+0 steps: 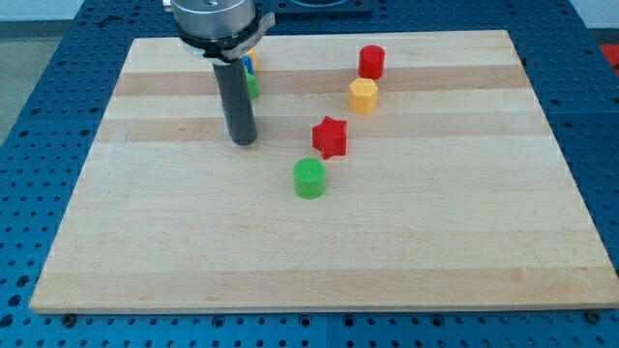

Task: Move your arm to the bottom center

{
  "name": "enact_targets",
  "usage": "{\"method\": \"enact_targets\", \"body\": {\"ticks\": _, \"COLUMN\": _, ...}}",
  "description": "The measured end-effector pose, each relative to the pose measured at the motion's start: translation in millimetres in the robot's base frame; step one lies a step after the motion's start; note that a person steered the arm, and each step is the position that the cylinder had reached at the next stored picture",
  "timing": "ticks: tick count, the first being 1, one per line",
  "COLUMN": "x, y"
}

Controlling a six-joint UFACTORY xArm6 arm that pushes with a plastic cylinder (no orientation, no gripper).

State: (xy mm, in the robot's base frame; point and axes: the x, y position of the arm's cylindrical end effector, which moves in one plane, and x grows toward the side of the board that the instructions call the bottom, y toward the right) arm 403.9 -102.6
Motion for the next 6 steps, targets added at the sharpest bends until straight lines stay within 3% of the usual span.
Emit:
{"method": "enact_targets", "body": {"ticks": 2, "x": -4, "y": 0}}
{"method": "enact_targets", "body": {"ticks": 4, "x": 84, "y": -5}}
{"method": "enact_targets", "body": {"ticks": 6, "x": 165, "y": 37}}
